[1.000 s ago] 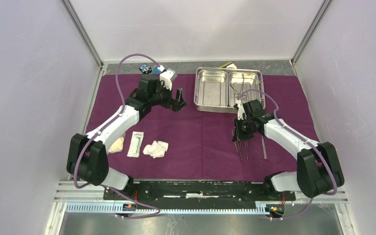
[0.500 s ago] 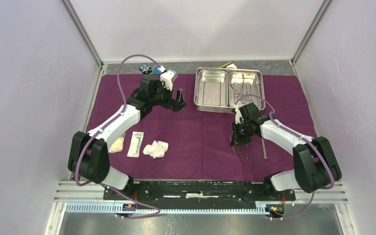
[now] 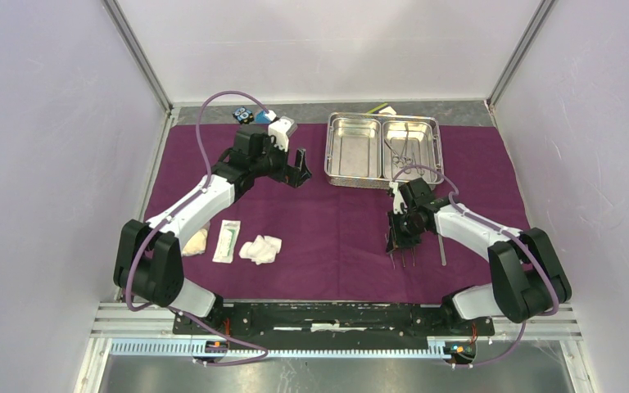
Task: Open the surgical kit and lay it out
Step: Place the medical item in the surgical kit.
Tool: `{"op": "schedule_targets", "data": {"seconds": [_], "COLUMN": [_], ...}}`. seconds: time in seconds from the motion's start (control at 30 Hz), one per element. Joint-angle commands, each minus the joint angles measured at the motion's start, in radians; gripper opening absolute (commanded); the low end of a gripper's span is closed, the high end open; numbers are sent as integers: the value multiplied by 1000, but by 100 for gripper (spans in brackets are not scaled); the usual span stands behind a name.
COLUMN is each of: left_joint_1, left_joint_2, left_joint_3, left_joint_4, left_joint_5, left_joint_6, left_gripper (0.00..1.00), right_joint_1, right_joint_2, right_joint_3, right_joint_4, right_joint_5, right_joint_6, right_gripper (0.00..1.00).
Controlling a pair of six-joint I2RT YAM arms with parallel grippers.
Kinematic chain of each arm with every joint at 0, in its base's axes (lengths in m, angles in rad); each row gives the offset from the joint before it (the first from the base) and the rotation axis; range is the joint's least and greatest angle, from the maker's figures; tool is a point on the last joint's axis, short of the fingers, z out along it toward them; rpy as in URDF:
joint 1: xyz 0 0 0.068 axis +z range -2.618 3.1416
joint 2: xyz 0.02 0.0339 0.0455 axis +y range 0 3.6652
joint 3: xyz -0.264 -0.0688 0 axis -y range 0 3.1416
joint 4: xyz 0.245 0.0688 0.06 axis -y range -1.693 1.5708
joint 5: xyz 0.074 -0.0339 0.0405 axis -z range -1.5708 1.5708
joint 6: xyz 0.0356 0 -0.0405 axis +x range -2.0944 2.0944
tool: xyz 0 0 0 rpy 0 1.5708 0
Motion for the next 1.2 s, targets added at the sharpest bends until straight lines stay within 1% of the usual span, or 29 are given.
{"op": "schedule_targets", "data": {"seconds": [0.0, 0.13, 0.33, 0.47, 0.77, 1.17], "left_joint_1": [5, 5, 5, 5, 5, 5], "left_joint_2": [10, 5, 1, 4, -1, -2], "left_joint_3": [7, 4, -7, -4, -7, -10], "left_joint_4": [31, 31, 36, 37, 36, 37], "left_joint_5": [1, 1, -1, 0, -4, -2], "left_joint_6": [-22, -22, -21, -24, -24, -24], "left_gripper": [100, 100, 100, 100, 100, 100], "right_joint_1": [6, 6, 6, 6, 6, 6], "right_joint_2": [-1, 6, 3, -1, -9, -22], "right_joint_3": [27, 27, 35, 33, 36, 47], "right_joint_4": [23, 27, 22, 22, 20, 21], "right_joint_5": [3, 5, 10, 10, 16, 10], "right_joint_6": [11, 9, 5, 3, -4, -6], "right_gripper": [4, 10, 15, 19, 23, 25]}}
